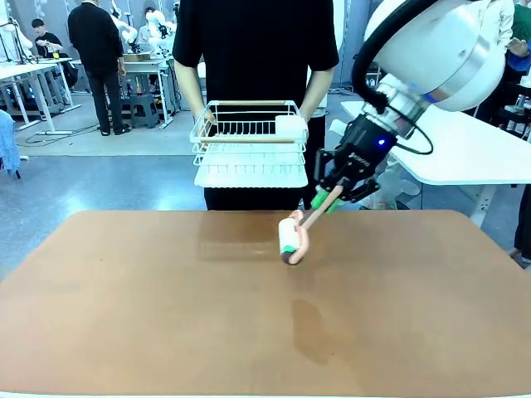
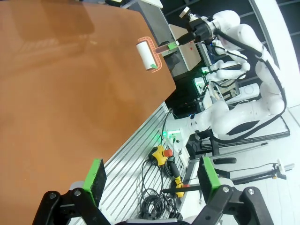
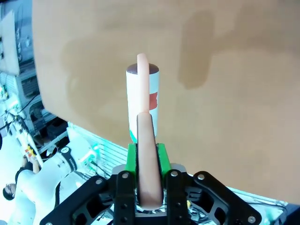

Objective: Clean the table.
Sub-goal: Clean the table with the Lint Roller when the human lifts the Dish drying rack, then place the Lint Roller down when the Dish drying rack is positioned in the middle of the table.

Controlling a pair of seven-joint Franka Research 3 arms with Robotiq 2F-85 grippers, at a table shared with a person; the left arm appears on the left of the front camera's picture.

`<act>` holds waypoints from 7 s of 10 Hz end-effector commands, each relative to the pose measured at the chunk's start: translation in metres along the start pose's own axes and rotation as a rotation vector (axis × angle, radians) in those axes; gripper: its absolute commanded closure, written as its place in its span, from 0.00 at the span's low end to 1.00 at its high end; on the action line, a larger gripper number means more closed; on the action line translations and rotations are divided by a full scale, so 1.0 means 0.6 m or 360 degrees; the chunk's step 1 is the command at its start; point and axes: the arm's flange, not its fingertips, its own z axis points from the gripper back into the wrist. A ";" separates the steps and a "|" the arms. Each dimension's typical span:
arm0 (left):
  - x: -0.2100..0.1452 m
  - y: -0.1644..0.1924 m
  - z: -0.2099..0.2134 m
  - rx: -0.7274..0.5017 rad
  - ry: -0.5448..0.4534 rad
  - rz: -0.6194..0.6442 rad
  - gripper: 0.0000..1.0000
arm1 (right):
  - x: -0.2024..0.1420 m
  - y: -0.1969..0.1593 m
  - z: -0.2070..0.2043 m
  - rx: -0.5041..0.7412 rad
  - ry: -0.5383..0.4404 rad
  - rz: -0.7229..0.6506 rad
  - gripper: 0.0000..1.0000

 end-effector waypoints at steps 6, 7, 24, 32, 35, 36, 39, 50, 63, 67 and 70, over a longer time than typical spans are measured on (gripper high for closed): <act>-0.003 -0.003 0.002 -0.0023 -0.0024 -0.0026 0.00 | -0.059 -0.209 0.198 -0.0334 -0.0257 -0.0192 0.79; -0.003 -0.003 0.002 -0.0023 -0.0024 -0.0026 0.00 | -0.058 -0.241 0.217 -0.0329 -0.0270 -0.0200 0.79; -0.003 -0.003 0.002 -0.0023 -0.0024 -0.0026 0.00 | -0.051 -0.279 0.230 -0.0360 -0.0264 -0.0255 0.79; -0.003 -0.003 0.002 -0.0023 -0.0024 -0.0026 0.00 | -0.051 -0.279 0.230 -0.0360 -0.0264 -0.0255 0.79; -0.003 -0.003 0.002 -0.0023 -0.0024 -0.0026 0.00 | -0.051 -0.279 0.230 -0.0360 -0.0264 -0.0255 0.79; -0.003 -0.003 0.002 -0.0023 -0.0024 -0.0026 0.00 | -0.051 -0.279 0.230 -0.0360 -0.0264 -0.0255 0.79; -0.003 -0.003 0.002 -0.0023 -0.0024 -0.0026 0.00 | -0.051 -0.279 0.230 -0.0360 -0.0264 -0.0255 0.79; -0.003 -0.003 0.002 -0.0023 -0.0024 -0.0026 0.00 | -0.051 -0.279 0.230 -0.0360 -0.0264 -0.0255 0.79; -0.003 -0.003 0.002 -0.0023 -0.0024 -0.0026 0.00 | -0.051 -0.279 0.230 -0.0360 -0.0264 -0.0255 0.79; -0.003 -0.003 0.002 -0.0023 -0.0024 -0.0026 0.00 | -0.051 -0.279 0.230 -0.0360 -0.0264 -0.0255 0.79; -0.003 -0.003 0.002 -0.0023 -0.0024 -0.0026 0.00 | -0.051 -0.279 0.230 -0.0360 -0.0264 -0.0255 0.79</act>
